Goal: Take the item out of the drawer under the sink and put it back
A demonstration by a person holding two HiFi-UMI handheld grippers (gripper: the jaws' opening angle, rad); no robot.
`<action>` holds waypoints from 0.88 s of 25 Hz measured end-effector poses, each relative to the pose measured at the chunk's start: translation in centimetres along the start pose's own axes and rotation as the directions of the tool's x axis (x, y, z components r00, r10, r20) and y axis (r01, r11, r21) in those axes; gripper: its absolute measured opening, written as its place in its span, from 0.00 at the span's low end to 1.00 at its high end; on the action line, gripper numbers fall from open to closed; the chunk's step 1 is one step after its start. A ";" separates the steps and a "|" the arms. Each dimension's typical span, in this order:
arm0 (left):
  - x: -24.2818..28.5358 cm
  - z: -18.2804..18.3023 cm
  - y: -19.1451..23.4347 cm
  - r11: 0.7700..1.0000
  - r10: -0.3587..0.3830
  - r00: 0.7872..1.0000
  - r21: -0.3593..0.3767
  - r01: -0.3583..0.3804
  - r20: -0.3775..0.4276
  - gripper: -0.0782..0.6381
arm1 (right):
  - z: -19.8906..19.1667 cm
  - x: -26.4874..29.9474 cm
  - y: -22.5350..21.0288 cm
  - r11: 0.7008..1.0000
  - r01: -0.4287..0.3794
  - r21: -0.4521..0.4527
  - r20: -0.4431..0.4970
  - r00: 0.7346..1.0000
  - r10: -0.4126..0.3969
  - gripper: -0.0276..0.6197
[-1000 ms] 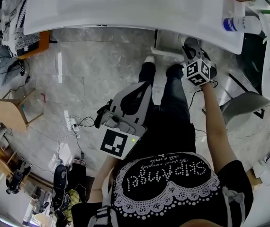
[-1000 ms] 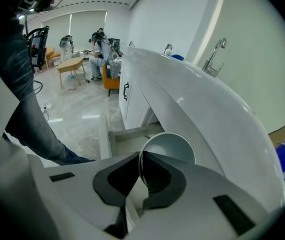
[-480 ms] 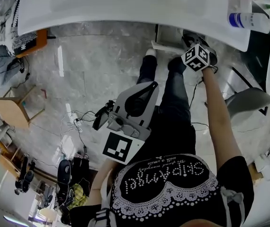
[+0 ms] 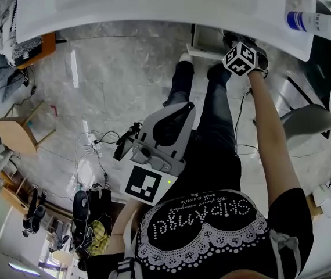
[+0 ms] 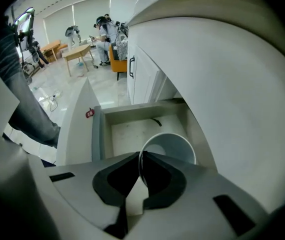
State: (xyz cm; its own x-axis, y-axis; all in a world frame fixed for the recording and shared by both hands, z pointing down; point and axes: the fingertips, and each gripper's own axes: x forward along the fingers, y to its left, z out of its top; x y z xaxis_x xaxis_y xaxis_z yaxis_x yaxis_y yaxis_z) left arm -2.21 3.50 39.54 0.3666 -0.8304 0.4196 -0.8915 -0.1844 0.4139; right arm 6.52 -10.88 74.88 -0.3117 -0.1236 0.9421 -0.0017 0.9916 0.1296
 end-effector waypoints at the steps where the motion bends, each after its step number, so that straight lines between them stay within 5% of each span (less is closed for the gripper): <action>1: 0.0 -0.2 0.0 1.000 -0.001 1.000 -0.003 0.001 -0.005 0.11 | 0.0 0.2 0.0 1.000 0.002 -0.002 -0.004 1.000 -0.002 0.08; 22: 0.5 -0.8 0.0 0.999 -0.015 0.999 -0.035 0.013 -0.031 0.11 | 0.5 1.6 0.2 0.997 -0.026 -0.077 -0.048 0.999 0.022 0.08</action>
State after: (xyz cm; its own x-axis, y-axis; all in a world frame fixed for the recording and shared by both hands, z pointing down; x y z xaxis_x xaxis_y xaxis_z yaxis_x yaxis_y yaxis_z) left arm -1.80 3.50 40.44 0.3876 -0.8109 0.4384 -0.8767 -0.1772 0.4473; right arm 5.52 -10.89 76.26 -0.2660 -0.1032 0.9584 0.0795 0.9885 0.1285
